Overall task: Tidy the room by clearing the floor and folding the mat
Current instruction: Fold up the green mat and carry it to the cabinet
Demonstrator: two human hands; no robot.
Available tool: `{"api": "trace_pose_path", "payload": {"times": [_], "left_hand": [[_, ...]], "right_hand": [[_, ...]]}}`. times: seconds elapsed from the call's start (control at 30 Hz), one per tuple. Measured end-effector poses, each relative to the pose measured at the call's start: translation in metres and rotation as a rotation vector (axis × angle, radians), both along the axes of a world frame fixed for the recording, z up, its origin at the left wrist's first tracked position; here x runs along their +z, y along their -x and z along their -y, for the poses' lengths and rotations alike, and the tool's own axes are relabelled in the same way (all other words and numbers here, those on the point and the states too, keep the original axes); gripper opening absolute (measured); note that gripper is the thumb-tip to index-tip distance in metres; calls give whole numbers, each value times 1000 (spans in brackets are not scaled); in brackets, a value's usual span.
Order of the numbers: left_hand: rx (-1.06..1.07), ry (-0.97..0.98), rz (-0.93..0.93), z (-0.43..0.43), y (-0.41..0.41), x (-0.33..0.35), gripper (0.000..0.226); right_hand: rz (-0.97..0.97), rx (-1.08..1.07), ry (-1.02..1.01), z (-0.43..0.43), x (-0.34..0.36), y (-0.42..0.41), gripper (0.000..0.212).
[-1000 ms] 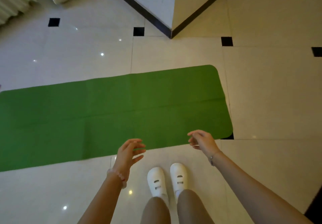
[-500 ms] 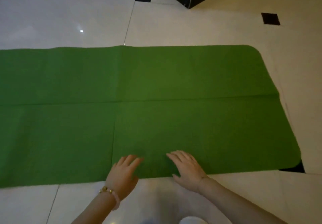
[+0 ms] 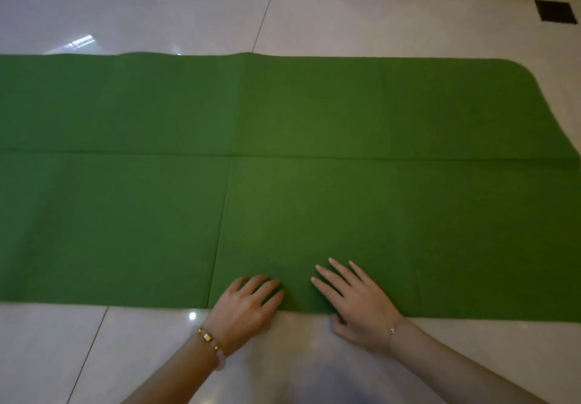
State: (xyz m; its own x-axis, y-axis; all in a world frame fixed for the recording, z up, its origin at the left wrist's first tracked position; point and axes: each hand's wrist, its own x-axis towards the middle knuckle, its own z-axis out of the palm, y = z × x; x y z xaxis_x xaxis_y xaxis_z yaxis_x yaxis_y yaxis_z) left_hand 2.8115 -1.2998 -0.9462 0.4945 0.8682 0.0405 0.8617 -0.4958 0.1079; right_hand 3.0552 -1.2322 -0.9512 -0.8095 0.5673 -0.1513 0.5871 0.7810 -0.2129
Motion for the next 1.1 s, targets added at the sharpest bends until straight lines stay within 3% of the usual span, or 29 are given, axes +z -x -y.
{"api": "trace_pose_path", "payload": {"times": [0.13,0.3,0.4,0.47,0.63,0.77,0.93,1.1], "left_hand": [[63,-158,14,-12,7,18,18],[236,-489,72,-45,-4,48,24],[112,-658,140,-54,-20,58,22],[77,-592,74,-59,-23,56,32],[354,-257,-196,-135,21,55,75],[484,-176,-358,-204,42,81,94],[622,-141,-519,-265,56,94,87],[684,-260,-458,-283,52,86,68]], "right_hand": [[-216,-78,-145,-4,4,-2,40],[-355,-277,-407,-56,49,9,24],[-426,-306,-516,-99,83,31,22],[-464,-299,-565,-127,104,45,21],[-608,-348,-701,-182,146,72,29],[-486,-269,-663,-193,138,79,51],[-87,-187,-411,-204,85,90,70],[166,-272,-80,-240,56,104,63]]}}
